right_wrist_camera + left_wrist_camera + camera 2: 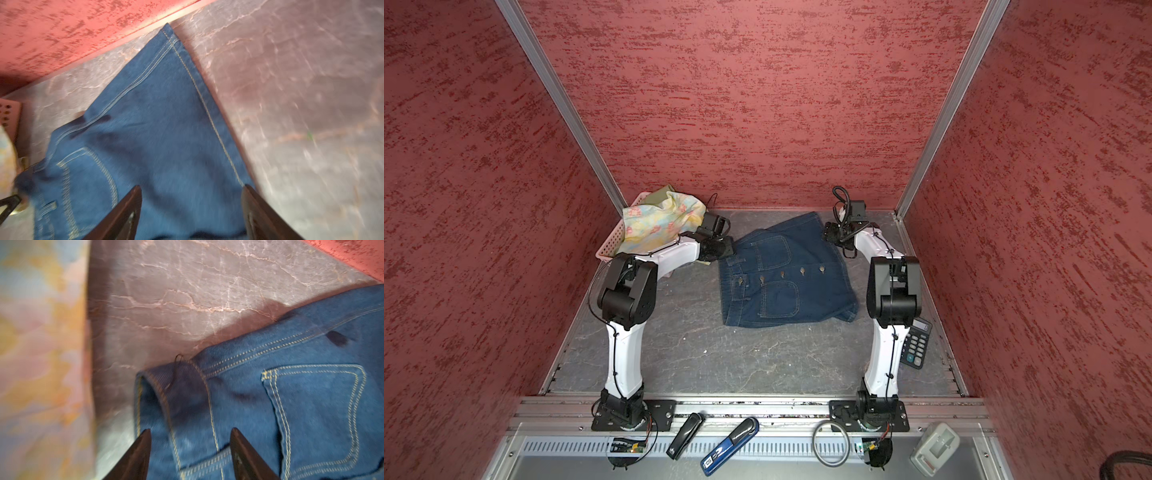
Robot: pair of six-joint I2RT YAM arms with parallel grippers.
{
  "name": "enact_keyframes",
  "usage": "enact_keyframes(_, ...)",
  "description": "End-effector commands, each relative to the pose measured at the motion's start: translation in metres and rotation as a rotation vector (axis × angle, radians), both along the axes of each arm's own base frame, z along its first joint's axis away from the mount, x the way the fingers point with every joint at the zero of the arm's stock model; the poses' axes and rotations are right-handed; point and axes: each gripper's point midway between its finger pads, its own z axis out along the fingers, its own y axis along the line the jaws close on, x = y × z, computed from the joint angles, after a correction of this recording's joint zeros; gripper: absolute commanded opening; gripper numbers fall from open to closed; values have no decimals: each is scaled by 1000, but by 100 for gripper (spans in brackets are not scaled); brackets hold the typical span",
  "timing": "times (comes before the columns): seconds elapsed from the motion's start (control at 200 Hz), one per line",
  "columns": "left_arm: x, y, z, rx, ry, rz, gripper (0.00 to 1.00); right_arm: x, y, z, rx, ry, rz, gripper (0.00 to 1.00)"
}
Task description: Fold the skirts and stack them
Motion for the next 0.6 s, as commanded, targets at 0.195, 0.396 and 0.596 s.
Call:
enact_keyframes(0.195, 28, -3, -18, -42, 17, 33, 58, -1, -6, 8, -16, -22, -24, 74)
enact_keyframes(0.396, 55, -18, -25, -93, 20, 48, 58, -49, 0, 23, 42, -43, -79, 74)
enact_keyframes(0.596, 79, -28, -15, -141, -18, 39, 38, -93, 13, 24, 40, -9, -66, 74)
